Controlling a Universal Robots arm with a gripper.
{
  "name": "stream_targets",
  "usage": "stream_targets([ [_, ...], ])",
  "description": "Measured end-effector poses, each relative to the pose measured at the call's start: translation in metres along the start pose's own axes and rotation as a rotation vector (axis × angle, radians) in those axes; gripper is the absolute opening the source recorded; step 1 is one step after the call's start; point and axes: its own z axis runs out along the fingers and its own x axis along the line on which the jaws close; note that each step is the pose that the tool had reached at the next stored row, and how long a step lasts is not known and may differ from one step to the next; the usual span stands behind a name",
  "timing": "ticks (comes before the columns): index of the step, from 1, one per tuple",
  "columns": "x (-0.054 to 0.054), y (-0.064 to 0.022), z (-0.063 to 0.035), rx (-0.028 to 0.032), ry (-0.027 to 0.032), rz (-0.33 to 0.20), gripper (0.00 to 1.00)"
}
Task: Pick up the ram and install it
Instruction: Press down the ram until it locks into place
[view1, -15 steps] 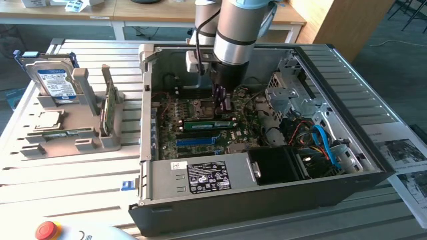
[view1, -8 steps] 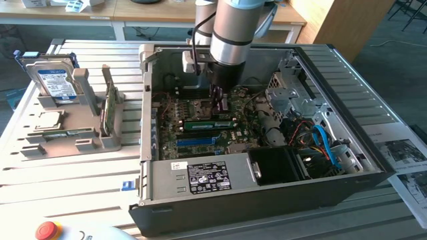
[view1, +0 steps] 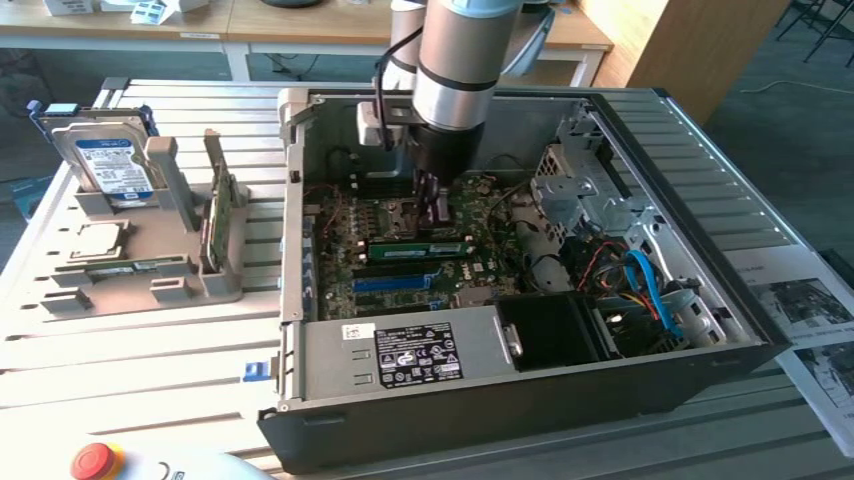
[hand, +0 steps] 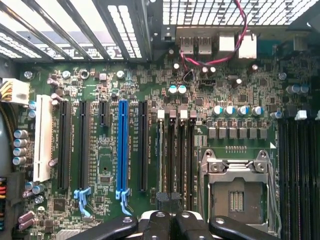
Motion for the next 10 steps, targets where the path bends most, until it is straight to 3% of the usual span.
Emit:
stream_targets([
  [10,0.0001,0.0077,0.0005,0.0000,0.0001,0.000,0.10],
])
